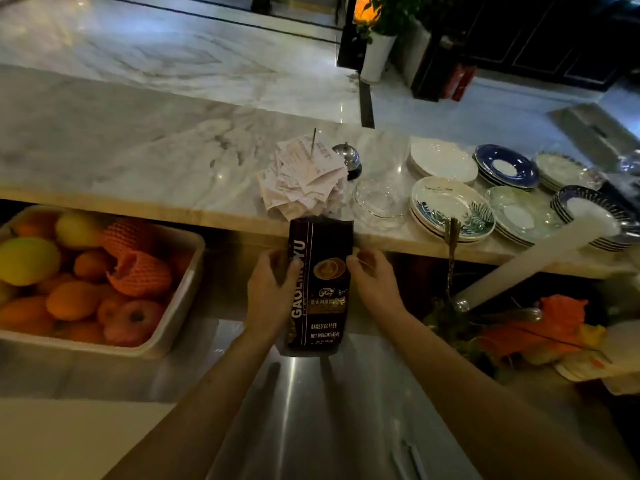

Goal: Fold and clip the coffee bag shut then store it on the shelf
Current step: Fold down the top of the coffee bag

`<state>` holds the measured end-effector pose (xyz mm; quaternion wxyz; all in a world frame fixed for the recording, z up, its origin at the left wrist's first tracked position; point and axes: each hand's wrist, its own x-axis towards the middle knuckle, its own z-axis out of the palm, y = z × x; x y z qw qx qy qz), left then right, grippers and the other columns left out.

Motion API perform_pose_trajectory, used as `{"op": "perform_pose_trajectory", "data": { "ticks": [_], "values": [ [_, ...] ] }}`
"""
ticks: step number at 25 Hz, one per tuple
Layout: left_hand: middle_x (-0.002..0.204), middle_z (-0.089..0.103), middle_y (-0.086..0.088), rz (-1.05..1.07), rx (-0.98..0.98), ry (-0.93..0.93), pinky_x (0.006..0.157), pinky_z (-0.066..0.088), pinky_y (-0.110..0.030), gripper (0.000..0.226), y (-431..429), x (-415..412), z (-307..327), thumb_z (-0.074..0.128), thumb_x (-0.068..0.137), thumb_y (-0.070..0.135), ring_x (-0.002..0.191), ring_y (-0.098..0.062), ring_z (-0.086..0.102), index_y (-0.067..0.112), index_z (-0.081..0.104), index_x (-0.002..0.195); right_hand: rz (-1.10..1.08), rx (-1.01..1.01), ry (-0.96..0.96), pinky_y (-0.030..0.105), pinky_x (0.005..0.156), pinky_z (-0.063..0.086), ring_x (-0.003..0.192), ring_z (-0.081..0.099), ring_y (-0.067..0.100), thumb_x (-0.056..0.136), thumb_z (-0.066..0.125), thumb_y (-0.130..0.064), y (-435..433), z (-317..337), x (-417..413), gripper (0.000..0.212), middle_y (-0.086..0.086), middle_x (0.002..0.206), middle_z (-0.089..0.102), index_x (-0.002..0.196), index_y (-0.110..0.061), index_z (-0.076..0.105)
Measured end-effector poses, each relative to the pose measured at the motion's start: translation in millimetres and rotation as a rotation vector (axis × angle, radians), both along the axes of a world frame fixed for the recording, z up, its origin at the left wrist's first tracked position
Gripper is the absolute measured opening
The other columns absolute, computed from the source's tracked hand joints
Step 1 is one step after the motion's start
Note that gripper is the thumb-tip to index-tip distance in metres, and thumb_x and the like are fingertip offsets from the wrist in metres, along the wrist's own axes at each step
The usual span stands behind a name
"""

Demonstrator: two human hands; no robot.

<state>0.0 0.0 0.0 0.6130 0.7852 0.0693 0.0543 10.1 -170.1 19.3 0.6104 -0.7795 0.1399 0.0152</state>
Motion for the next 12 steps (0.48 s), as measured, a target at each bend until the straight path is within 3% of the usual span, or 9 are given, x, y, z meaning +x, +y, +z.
{"op": "perform_pose_trajectory", "data": {
  "ticks": [3,8,12],
  "values": [
    [0.095,0.059,0.022,0.003,-0.060,0.021,0.063,0.044,-0.001,0.018,-8,15,-14,0.059,0.096,0.028,0.083,0.014,0.057,0.023,0.051,0.111,-0.028,0.035,-0.025,0.027,0.084,0.055,0.105,0.064,0.015,0.094,0.059,-0.021,7,-16,12,0.032,-0.003,0.109,0.065,0.123,-0.010,0.052],
    [0.086,0.063,0.017,0.045,-0.075,-0.040,0.064,0.046,-0.003,0.005,-16,15,-28,0.061,0.095,0.017,0.075,0.018,0.061,0.018,0.057,0.098,-0.071,0.044,-0.075,0.034,0.081,0.059,0.097,0.069,0.019,0.091,0.063,-0.020,4,-30,15,0.018,0.008,0.105,0.069,0.105,-0.014,0.054],
    [0.082,0.068,0.012,0.058,-0.098,-0.099,0.066,0.051,-0.010,0.005,-17,-5,-28,0.066,0.091,0.011,0.074,0.006,0.066,0.013,0.062,0.088,-0.162,0.016,-0.058,0.039,0.077,0.059,0.090,0.071,0.026,0.090,0.066,-0.016,-4,-32,-5,0.008,0.013,0.094,0.072,0.088,-0.016,0.057]
  ]
}}
